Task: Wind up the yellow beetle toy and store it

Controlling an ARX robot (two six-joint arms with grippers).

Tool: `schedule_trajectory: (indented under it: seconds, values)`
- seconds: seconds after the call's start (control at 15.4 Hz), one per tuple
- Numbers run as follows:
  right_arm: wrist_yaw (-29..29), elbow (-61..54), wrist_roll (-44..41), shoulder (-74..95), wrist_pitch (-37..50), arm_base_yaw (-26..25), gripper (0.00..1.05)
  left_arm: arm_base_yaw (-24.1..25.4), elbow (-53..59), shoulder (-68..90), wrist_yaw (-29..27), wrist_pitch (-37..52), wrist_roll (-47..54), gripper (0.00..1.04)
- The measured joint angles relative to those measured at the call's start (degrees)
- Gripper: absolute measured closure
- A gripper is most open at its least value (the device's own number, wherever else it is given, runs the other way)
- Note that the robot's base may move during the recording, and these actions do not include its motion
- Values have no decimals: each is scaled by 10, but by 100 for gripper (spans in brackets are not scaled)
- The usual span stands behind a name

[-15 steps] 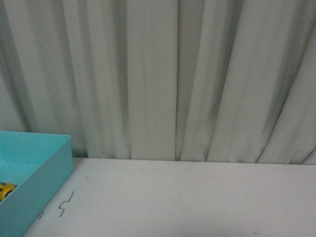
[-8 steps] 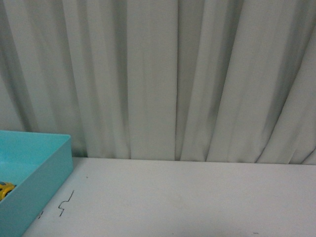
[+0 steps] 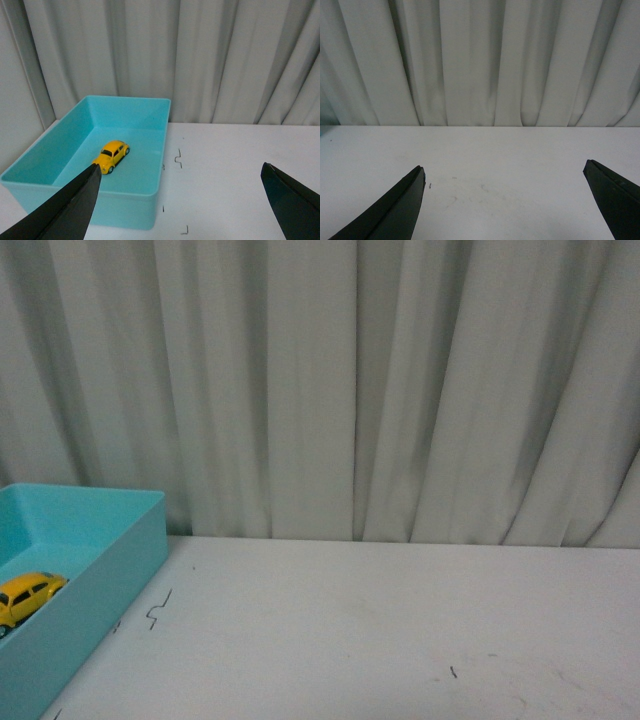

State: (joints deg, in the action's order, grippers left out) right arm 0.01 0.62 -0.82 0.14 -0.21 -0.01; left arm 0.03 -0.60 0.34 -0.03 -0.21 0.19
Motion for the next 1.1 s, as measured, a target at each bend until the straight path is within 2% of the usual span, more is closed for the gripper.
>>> schedule_trajectory:
  seconds: [1.1]
  values:
    - [0,0,0,0,0,0,7,0,0,0,0,0,0,7]
